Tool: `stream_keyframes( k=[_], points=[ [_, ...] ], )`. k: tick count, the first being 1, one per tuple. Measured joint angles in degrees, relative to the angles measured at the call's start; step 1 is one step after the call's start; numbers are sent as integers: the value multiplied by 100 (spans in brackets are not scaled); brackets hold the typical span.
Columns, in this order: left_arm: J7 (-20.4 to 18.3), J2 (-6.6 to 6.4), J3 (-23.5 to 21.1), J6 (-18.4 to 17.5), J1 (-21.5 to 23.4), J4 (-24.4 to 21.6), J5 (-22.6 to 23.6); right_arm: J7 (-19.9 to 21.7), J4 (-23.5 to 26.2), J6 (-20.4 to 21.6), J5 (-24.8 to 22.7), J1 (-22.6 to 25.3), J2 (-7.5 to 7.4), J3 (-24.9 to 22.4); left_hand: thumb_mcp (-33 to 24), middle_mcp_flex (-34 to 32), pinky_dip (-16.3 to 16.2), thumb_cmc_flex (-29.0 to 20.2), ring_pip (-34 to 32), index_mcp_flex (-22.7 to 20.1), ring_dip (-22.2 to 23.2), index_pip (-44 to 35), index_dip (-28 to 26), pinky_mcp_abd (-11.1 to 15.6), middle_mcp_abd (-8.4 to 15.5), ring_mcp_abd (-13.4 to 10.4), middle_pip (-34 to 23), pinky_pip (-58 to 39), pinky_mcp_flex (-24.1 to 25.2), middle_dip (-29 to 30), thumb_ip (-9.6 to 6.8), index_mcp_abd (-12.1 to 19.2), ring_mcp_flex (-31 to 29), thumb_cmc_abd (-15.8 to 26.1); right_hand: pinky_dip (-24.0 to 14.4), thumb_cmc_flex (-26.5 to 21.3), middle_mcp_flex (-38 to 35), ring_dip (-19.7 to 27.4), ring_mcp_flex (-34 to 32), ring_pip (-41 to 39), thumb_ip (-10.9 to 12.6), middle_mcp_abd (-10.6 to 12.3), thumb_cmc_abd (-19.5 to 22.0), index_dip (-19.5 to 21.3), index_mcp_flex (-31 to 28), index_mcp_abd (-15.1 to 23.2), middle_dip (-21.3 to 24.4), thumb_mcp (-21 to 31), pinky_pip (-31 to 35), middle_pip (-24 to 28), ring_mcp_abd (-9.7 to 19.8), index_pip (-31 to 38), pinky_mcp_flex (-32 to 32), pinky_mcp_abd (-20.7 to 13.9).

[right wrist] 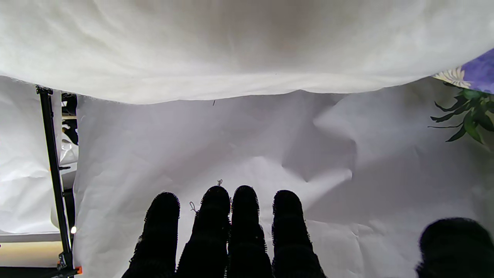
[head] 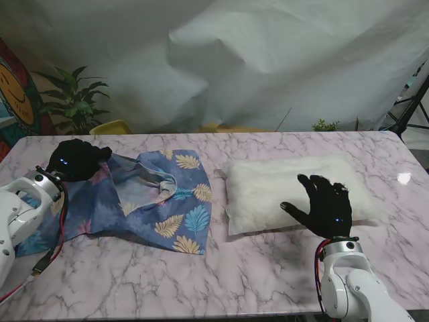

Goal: Put a pillowcase on a pillow

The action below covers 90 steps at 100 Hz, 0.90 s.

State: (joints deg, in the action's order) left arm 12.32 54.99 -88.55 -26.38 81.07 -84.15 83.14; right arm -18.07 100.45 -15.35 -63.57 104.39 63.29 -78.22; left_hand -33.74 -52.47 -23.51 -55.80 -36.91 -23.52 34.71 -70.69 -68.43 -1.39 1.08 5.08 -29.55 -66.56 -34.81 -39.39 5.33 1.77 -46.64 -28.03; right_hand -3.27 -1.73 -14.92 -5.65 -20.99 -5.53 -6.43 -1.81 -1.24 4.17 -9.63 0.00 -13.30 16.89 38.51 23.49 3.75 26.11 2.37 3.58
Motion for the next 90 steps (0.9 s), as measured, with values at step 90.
stream_keyframes(
  k=[90],
  points=[
    [-86, 187, 688, -388, -185, -537, -556, 1041, 133, 223, -770, -22, -47, -243, -18, -64, 0, 3, 57, -3, 58, -3, 62, 0, 8, -23, -23, -1, 1, -10, 1, 2, -65, 0, 98, 325, 320, 0, 605, 7, -54, 1, -1169, -260, 145, 2, 367, 1306, -28, -850, -40, -1470, -374, 279]
  ],
)
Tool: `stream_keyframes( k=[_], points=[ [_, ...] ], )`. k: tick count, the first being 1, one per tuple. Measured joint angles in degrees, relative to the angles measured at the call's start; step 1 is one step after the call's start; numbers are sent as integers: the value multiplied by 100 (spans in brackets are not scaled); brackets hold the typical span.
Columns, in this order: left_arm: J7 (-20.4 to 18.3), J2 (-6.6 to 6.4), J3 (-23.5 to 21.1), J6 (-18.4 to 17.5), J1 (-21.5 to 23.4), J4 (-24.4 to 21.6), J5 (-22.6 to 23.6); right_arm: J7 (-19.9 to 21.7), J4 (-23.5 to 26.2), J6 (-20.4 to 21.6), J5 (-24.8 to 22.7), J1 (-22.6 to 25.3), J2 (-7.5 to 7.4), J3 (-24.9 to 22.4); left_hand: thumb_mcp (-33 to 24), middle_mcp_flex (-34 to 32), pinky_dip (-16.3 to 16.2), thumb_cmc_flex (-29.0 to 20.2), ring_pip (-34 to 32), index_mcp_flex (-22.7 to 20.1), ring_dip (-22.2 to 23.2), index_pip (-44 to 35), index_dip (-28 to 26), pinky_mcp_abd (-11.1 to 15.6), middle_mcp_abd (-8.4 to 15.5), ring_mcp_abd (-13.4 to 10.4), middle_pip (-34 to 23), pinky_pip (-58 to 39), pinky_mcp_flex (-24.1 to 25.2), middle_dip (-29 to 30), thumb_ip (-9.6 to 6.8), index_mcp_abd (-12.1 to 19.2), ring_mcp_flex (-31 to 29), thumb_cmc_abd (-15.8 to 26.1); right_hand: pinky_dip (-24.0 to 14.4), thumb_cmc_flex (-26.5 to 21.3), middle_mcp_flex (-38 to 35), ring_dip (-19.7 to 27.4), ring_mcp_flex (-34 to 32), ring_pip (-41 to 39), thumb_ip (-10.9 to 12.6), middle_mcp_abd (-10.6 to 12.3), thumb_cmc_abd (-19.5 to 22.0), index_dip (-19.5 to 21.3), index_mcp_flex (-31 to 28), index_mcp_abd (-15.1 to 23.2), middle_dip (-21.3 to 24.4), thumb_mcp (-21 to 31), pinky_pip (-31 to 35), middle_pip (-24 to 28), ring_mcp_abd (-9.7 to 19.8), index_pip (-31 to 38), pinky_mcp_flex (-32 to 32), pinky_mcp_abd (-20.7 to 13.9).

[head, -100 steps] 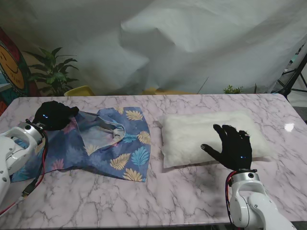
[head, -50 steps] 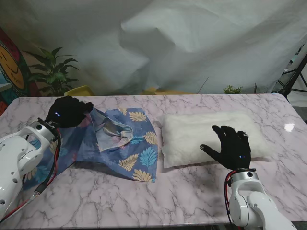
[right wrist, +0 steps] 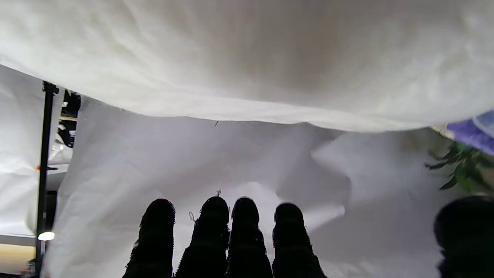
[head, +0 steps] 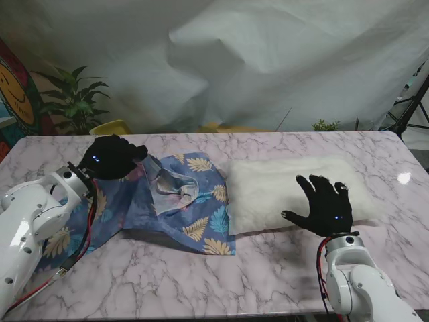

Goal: Put a pillowcase on a pillow

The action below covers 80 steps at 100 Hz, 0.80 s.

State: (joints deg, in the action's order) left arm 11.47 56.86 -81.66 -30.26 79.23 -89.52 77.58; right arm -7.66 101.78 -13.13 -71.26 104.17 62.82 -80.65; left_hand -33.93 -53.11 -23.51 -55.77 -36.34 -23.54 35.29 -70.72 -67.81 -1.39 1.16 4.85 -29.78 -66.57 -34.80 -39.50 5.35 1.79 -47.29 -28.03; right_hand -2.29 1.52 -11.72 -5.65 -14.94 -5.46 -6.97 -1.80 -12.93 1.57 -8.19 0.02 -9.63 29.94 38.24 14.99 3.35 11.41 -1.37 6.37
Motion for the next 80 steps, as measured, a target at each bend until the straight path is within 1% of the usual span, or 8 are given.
stream_keyframes(
  k=[7, 12, 16, 21, 30, 45, 59, 80],
  points=[
    [-194, -1, 17, -127, -48, 2, -1, 675, 197, 650, -273, 95, -15, -423, 0, 0, 0, 4, 32, 0, 0, 0, 3, 0, 0, 0, 0, 0, 0, -1, 1, 0, 0, 0, 103, 149, 72, 3, 284, 52, -43, -17, -134, 193, -4, 2, 253, 138, -13, -570, -15, -993, -169, 90],
    [-264, -7, 46, -181, -89, 13, -1, 1290, 404, 1076, -518, 170, -56, -727, 0, 0, 0, 9, 43, 0, 0, 0, 8, 0, 0, 0, 0, 0, 2, -1, 1, 0, -1, 0, 144, 208, 72, 4, 446, 120, -75, -41, -273, 176, -88, 2, 400, 353, -53, -874, -50, -1234, -276, 139],
    [-286, -14, 70, -221, -124, 29, 1, 1564, 501, 1284, -573, 196, -113, -893, -5, 0, 0, 72, 49, 0, 0, 0, 10, 0, 7, -1, 0, 0, 3, -1, 3, 0, -1, 0, 184, 217, 72, 5, 567, 121, -90, -83, -372, -51, -150, 2, 480, 467, -145, -1059, -86, -1345, -306, 206],
    [-289, -26, 99, -256, -167, 59, 23, 1559, 497, 1397, -544, 181, -194, -992, -5, 0, 0, 72, 51, 0, 0, 0, 19, 0, 9, -2, 0, 0, 4, -1, 57, 0, -1, 0, 191, 260, 78, 6, 637, 131, -142, -129, -405, -244, -165, -4, 563, 703, -311, -1250, -133, -1447, -356, 249],
    [-330, -34, 113, -284, -217, 97, 44, 1386, 298, 1595, -472, 28, -290, -1061, -6, 0, 0, 72, 52, 0, 0, 0, 64, 0, 11, -2, 0, 0, 5, -2, 59, 0, -1, 0, 193, 511, 230, 48, 807, 135, -215, -165, -481, -322, -167, -73, 708, 703, -572, -1520, -201, -1520, -415, 433],
    [-357, -45, 116, -286, -240, 113, 73, 1536, -585, 2322, -614, -750, -395, -939, -6, 0, 0, 72, 52, 0, 0, 0, 68, 0, 12, -2, 0, 0, 8, -50, 60, 0, -1, 0, 193, 583, 286, 156, 898, 281, -283, -296, -594, -323, -167, -248, 909, 783, -856, -1650, -305, -1520, -437, 569],
    [-332, -45, 113, -280, -239, 129, 71, 1630, -1294, 2499, -617, -1383, -552, -580, -6, -1, 0, 73, 52, 0, 0, 0, 72, 0, 35, -3, 46, 0, 12, -57, 61, 0, -1, 0, 196, 654, 350, 158, 925, 287, -342, -435, -642, -323, -167, -430, 963, 840, -1028, -1660, -444, -1520, -480, 695],
    [-327, -46, 59, -278, -183, 130, 72, 1514, -1932, 2596, -437, -1790, -605, -340, -6, -1, 0, 74, 53, 0, 0, 0, 113, 0, 43, -3, 46, 0, 16, -58, 61, 0, -1, 0, 205, 654, 352, 161, 995, 426, -361, -520, -701, -323, -167, -585, 964, 972, -1213, -1662, -624, -1520, -496, 955]
  ],
)
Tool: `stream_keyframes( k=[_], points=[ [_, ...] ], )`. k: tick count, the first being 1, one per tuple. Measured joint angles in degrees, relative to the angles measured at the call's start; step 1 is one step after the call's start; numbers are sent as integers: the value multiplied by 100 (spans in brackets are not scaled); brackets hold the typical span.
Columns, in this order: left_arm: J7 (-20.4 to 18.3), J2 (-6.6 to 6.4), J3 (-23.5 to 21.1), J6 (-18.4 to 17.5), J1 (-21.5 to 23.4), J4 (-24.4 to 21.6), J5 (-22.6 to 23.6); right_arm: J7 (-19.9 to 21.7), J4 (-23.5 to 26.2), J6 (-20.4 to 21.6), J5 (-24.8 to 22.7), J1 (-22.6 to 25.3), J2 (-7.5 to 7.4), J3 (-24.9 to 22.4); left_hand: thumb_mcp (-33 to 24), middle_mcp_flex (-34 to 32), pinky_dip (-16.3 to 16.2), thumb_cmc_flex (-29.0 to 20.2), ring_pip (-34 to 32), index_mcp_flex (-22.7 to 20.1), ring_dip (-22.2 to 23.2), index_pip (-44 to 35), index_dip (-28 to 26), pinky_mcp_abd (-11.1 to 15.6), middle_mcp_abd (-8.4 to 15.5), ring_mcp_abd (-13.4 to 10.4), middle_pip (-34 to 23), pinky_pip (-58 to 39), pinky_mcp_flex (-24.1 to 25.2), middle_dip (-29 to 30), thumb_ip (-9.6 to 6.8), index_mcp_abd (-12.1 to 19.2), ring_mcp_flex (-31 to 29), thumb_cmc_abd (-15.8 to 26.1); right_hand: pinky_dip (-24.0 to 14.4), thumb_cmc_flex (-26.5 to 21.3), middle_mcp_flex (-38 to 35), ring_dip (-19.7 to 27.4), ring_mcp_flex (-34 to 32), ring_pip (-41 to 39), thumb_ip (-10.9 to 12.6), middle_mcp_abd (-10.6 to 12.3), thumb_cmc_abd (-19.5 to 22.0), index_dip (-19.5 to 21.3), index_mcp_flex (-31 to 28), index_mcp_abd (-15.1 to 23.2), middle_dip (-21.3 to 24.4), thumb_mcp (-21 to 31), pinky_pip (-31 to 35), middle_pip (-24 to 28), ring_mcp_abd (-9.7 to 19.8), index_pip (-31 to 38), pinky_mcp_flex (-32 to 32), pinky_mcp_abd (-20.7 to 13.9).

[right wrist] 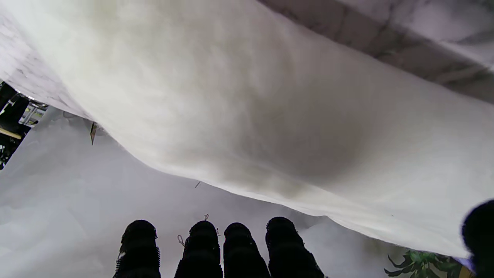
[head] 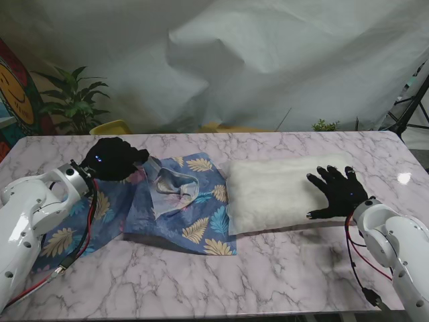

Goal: Put a pillowcase on a pillow

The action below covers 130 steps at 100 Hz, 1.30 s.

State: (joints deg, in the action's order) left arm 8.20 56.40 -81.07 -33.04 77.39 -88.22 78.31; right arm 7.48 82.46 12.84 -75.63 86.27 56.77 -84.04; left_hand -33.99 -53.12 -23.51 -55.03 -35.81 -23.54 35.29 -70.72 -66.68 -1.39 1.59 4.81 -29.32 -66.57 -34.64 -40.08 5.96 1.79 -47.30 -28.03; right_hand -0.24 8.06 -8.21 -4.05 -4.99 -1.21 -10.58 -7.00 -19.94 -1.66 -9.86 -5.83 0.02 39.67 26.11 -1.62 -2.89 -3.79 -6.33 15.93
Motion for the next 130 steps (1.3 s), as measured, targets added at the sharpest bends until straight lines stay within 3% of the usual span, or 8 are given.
stream_keyframes(
  k=[50, 62, 70, 79, 93, 108, 122, 130],
  points=[
    [-111, -9, -1, 8, 89, 2, -14, -55, -1507, -184, 1020, -1163, -42, 1250, 0, 0, 0, 0, 11, 0, 0, -5, 20, 0, 3, -2, 61, 7, 17, -2, 0, 0, -1, 2, 1, -21, 11, 1, -1, 3, -72, -233, -467, -6, 92, -219, 5, 131, 48, -10, -517, -142, 129, 1059],
    [-91, -9, -2, 8, 104, -6, -4, -561, -2061, -355, 1110, -1555, -74, 1838, 0, -1, 0, 0, 11, 0, 0, -6, 21, 0, 3, -6, 61, 7, 18, -3, 1, 0, -1, 2, 85, -1020, 13, -15, -413, 92, -152, -210, -957, -10, 96, -248, 7, -168, 704, -20, -584, -146, 458, 1203],
    [-41, -9, -2, 8, 104, 1, 1, -1013, -2447, -480, 1324, -1800, -75, 2250, 0, -1, 0, 0, 11, 0, 0, -8, 21, 0, 3, -8, 61, 7, 19, -4, 1, 0, -1, 2, 76, -2290, -2, -88, -913, 99, -169, 319, -1150, -10, 4, -153, -310, -851, 1199, 1, -521, -129, 970, 1218],
    [-32, -7, -2, 17, 92, 25, -11, -1132, -2696, -475, 1662, -1956, -36, 2402, 0, -1, 0, 0, 11, 0, 0, -9, 22, 0, 3, -12, 64, 7, 19, -6, 1, 0, -1, 2, -147, -2497, -54, -272, -1565, 38, -183, 936, -2034, 13, -6, 364, -1130, 1003, 1402, 1284, -302, 13, 1635, 1196],
    [-77, -3, -13, 76, 41, 76, -62, -1473, -3003, -440, 2127, -2093, 59, 2461, 0, -1, 0, 0, 11, 0, 0, -14, 22, 0, 5, -17, 66, 7, 21, -9, 1, 0, -1, 2, -246, -3275, -401, -366, -2888, 38, -184, 1557, -2510, 3146, 308, 1393, -1738, 1695, 1416, 3574, -42, 2151, 2934, 1159],
    [-53, 2, -17, 208, -22, 167, -112, -1522, -2988, -438, 2045, -2082, 96, 2359, 0, -1, 0, 0, 11, 0, 0, -16, 22, 0, 5, -19, 68, 7, 22, -65, 1, 0, -1, 2, -248, -3722, -2069, -953, -4196, 44, -517, 1728, -2809, 2561, -543, 2134, -1937, 1796, 1416, 3878, 110, 4927, 4405, 1044],
    [-27, 16, -17, 269, -90, 287, -232, -1795, -3044, -268, 2052, -2100, 102, 2339, 0, -1, 0, 0, 11, 0, 0, -18, 22, 0, 6, -22, 69, 7, 24, -66, 1, 0, -1, 2, -84, -4152, -4301, -1903, -5564, 45, -887, 1645, -3346, 2355, -2734, 2233, -1808, 1901, 1445, 3793, 138, 5094, 5719, 998],
    [37, 33, -16, 279, -155, 417, -345, -1774, -3013, -204, 2049, -2034, 129, 2154, 0, -2, 0, 0, 11, 0, 0, -18, 22, 0, 7, -26, 69, 7, 25, -66, 1, 0, -1, 2, -198, -4152, -4782, -2187, -5817, 45, -895, 1636, -3407, 1520, -3384, 2247, -1761, 1939, 1454, 3749, 133, 5091, 5913, 998]
  ],
)
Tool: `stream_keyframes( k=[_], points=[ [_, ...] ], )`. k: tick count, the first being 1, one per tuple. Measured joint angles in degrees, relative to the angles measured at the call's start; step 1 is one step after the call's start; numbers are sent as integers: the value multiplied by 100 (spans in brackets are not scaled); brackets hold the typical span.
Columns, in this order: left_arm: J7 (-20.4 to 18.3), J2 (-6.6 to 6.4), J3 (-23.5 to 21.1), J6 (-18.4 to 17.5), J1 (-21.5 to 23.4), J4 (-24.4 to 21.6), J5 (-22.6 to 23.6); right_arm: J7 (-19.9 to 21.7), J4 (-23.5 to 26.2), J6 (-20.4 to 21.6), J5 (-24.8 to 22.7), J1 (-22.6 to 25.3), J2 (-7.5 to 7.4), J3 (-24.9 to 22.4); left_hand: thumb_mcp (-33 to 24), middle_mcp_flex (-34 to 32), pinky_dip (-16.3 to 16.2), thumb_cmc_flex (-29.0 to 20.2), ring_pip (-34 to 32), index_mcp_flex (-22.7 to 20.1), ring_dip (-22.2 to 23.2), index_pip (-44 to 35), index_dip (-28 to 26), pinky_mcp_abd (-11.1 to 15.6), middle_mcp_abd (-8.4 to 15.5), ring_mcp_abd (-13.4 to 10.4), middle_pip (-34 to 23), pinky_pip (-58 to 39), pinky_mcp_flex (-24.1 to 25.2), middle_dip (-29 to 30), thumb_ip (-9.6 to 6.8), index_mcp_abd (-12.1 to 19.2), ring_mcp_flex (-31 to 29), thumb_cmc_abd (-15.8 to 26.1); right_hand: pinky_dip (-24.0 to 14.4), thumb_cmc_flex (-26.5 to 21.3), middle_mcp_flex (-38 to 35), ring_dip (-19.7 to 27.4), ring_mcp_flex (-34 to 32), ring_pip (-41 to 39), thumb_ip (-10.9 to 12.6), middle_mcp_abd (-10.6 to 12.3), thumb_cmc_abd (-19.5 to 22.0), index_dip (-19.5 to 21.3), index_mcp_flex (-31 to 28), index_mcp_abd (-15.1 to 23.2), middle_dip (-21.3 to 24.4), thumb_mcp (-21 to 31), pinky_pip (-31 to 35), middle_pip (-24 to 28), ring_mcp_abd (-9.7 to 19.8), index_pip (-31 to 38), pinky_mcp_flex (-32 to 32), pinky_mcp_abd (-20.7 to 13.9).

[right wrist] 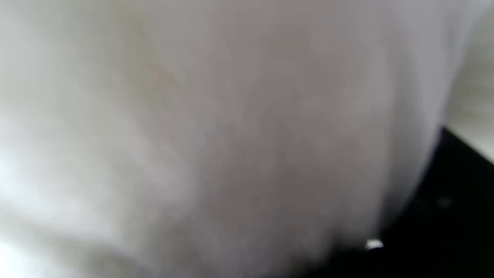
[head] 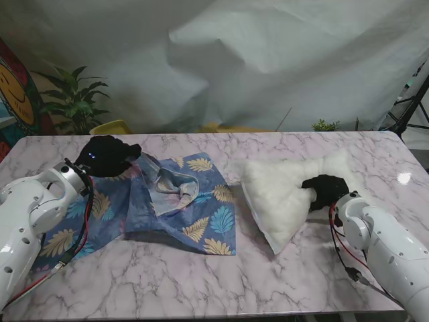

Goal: Put a pillowcase on a pillow

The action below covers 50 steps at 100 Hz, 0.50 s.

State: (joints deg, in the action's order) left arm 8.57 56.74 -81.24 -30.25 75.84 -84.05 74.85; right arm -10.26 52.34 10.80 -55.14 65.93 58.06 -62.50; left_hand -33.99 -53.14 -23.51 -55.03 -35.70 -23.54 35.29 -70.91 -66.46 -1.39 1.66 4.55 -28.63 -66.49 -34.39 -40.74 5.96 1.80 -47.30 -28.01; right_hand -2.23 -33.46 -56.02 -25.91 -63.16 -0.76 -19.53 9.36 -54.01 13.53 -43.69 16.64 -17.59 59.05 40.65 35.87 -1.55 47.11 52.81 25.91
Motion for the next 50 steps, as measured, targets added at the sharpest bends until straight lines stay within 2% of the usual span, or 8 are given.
stream_keyframes(
  k=[5, 11, 15, 29, 36, 38, 42, 50],
  points=[
    [86, 8, 9, 0, -57, 110, -45, 69, 71, 66, -3, 98, 27, -208, 0, 0, 0, 0, 0, 0, 0, 0, 0, 0, 0, -1, 0, 0, 1, -1, 0, 0, 0, 0, -316, -61, -126, -181, -56, 0, 0, 0, 0, -472, -240, 2, 0, 0, 1, -6, 2, 1, 24, -1],
    [187, 11, 24, 0, -124, 230, -54, 124, 230, 134, -49, 257, 30, -416, 0, -1, 0, 0, 0, 0, 0, 0, 0, 0, 0, -1, 0, 0, 3, -2, 0, 0, 0, 0, -1007, -70, -202, -419, -63, 0, 0, -11, 4, -771, -387, 2, -142, 0, 1, -57, 2, 3, 27, -1],
    [242, 11, 40, -2, -167, 295, -53, 102, 320, 185, -123, 356, 29, -525, 0, -1, 0, 0, 0, 0, 0, -1, 0, 0, 0, -1, 0, 0, 4, -2, 0, 0, 0, 0, -1420, -180, -202, -542, -119, 0, 0, -25, 42, -828, -391, 3, -254, 1, 1, -71, 1, 3, 70, -1],
    [283, 6, 65, -29, -230, 349, -38, 29, 830, 253, -436, 860, 33, -1048, 0, -2, 0, 0, 0, 0, 0, -1, 0, 0, 0, -2, 1, 0, 6, -4, 0, 0, 0, 0, -2153, -276, -305, -923, -358, 0, -8, -151, 296, -870, -448, -15, -819, 2, 17, -74, -29, 315, 275, -1],
    [303, -2, 86, -52, -241, 346, -21, 33, 1038, 389, -486, 1071, 27, -1217, 0, -2, 0, 0, 0, 0, 0, -2, 0, 0, 0, -3, 1, 0, 6, -4, 0, 0, -1, 0, -2396, -277, -347, -1178, -496, -99, -63, -329, 500, -775, -447, -158, -1169, 0, 1594, -61, -129, 451, 313, -1],
    [314, -3, 95, -56, -244, 346, -19, 33, 1080, 454, -486, 1115, 26, -1257, 0, -2, 0, 0, 0, 0, 0, -2, 0, 0, 0, -3, 1, 0, 7, -4, 0, 0, -1, 0, -2488, -277, -352, -1182, -496, -1391, -78, -384, 596, -711, -438, -187, -1277, -2, 2112, 33, -132, 527, 377, -1],
    [340, -5, 117, -62, -251, 346, -16, 34, 1168, 602, -482, 1198, 26, -1339, 0, -2, 0, 0, 0, 0, 0, -3, 1, 0, 0, -4, 1, 0, 8, -5, 0, 0, -1, 0, -2714, -277, -369, -1205, -490, -2661, -137, -534, 714, -568, -426, -315, -1486, -11, 2873, 287, -132, 694, 586, -2],
    [397, -11, 168, -87, -266, 345, 32, 169, 1446, 744, -429, 1384, 26, -1479, 0, -2, 0, 0, 0, 0, 0, -4, 1, 0, 0, -5, 1, 0, 9, -5, 0, 0, -1, 0, -2998, -277, -403, -1402, -487, -3334, -193, -720, 993, -393, -301, -479, -1693, -22, 3473, 531, -132, 942, 723, -27]
  ],
)
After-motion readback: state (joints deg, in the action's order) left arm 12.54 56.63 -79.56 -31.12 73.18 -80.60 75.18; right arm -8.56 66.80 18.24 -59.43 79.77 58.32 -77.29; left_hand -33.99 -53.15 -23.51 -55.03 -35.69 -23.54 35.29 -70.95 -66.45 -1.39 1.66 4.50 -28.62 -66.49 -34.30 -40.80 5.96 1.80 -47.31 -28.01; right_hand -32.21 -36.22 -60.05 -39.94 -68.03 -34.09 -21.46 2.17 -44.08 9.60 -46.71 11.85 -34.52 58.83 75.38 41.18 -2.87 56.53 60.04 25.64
